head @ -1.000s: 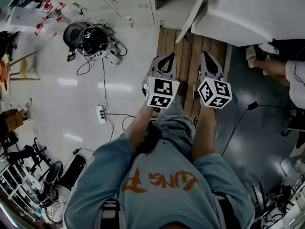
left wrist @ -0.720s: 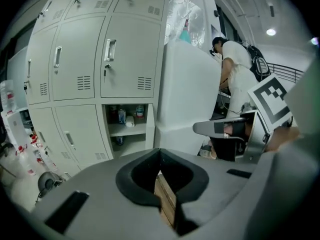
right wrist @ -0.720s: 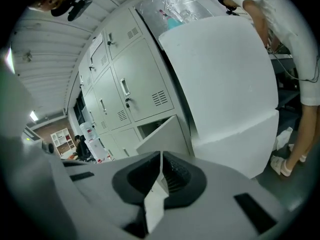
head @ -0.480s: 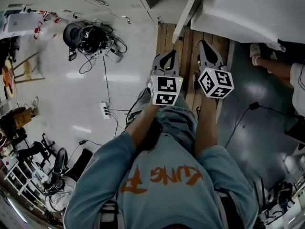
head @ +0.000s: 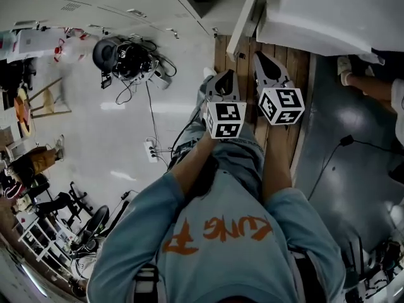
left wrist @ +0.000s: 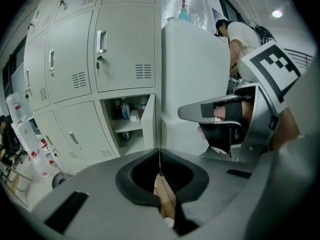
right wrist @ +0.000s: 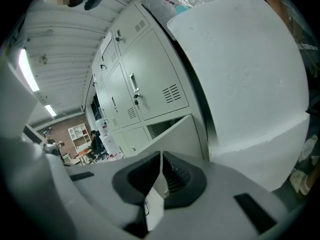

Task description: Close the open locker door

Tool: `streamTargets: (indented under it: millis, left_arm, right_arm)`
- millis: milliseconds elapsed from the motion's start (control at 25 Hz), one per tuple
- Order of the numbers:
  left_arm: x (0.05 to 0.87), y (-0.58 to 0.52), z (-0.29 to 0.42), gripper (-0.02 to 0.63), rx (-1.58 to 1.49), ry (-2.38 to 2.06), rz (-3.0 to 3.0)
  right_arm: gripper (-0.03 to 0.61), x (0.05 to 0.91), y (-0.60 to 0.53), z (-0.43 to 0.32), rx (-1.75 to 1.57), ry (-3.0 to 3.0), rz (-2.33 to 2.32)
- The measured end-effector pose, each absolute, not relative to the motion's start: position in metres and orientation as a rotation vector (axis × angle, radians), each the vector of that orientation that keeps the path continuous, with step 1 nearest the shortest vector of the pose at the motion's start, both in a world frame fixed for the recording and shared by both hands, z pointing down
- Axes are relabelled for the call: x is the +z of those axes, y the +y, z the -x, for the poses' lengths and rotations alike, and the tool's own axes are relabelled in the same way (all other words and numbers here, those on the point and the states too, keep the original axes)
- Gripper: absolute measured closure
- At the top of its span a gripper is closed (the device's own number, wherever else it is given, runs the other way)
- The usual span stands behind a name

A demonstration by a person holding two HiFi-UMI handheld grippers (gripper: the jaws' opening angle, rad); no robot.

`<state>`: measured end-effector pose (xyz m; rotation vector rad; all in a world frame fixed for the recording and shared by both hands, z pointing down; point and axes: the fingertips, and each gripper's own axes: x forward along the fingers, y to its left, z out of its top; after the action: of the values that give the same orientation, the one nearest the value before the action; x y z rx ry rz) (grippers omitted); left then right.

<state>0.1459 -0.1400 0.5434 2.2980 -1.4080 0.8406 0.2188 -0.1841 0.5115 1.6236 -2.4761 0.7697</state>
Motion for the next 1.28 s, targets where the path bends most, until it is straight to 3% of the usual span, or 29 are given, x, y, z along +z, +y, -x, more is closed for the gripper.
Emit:
streamTargets:
  millis: [680, 1280]
  left_arm:
    - [0.568, -0.183, -0.134, 0.592, 0.789, -1.460, -2.199]
    - [0.569, -0.215, -0.109, 0.592, 0.805, -1.510, -2.228]
  right_arm:
    - [0.541, 0.539, -0.220, -0.178, 0.631, -2.477, -1.260]
    - [0.541, 0.542, -0.245, -0.156, 0.657, -2.459, -1.220]
